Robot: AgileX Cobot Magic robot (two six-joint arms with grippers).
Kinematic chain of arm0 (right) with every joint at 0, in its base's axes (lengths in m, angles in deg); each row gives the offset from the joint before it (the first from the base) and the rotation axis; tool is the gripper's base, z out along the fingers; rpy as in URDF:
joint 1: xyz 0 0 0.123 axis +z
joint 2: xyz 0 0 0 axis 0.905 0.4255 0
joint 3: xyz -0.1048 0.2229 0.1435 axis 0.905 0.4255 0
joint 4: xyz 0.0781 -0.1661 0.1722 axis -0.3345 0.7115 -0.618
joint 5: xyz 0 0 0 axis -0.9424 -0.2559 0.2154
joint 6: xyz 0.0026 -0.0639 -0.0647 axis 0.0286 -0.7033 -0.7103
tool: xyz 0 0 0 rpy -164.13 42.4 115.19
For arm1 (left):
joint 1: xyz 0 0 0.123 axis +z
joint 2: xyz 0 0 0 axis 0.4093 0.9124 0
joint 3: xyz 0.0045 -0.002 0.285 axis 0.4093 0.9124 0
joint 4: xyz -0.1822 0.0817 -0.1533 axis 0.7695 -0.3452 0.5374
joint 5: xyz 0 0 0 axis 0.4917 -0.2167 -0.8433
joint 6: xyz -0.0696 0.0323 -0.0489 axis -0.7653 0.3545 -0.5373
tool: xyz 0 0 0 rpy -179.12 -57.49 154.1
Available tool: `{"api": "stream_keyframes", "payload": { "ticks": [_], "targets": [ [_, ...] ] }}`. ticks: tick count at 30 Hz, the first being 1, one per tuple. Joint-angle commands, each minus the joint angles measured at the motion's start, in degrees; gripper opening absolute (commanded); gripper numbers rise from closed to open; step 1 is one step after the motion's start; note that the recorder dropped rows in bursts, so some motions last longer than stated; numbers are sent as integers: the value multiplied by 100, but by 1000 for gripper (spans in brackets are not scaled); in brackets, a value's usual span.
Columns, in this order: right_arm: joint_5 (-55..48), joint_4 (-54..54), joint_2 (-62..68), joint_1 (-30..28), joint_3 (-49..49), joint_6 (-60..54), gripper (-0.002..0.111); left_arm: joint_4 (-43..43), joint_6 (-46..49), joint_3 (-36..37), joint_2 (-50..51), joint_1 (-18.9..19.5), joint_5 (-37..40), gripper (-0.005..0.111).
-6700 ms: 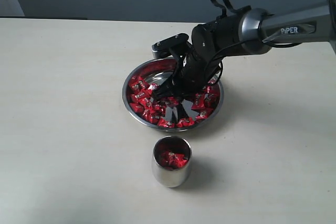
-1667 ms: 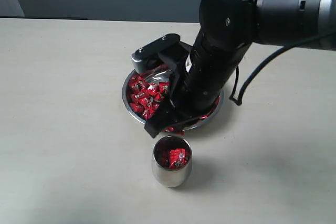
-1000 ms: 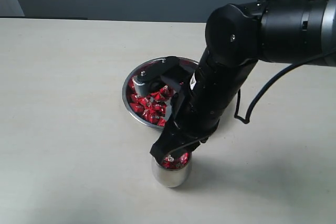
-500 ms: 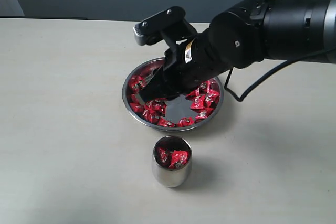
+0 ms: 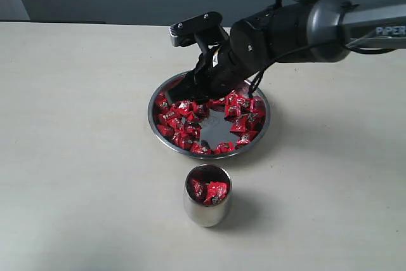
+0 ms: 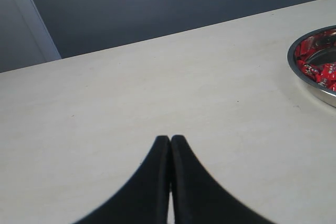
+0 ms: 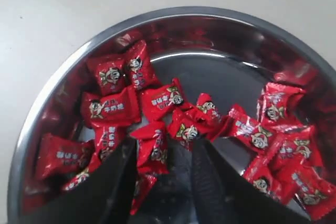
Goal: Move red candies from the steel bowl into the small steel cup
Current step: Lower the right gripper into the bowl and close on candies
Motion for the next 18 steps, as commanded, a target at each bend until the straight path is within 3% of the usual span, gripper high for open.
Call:
{"api": "stream_keyframes", "payload": {
  "ticks": [1, 3, 15, 18],
  "targets": [
    [-269, -13, 447, -25, -474, 6, 41, -1, -31, -6, -25, -2, -39, 0],
    [-379, -3, 612, -25, -663, 6, 46, -1, -31, -6, -25, -2, -39, 0],
    [-649, -3, 1077, -34, -923, 22, 46, -1, -31, -6, -25, -2, -39, 0],
    [-597, -3, 1087, -34, -923, 32, 40, -1, -31, -6, -25, -2, -39, 0]
  ]
}}
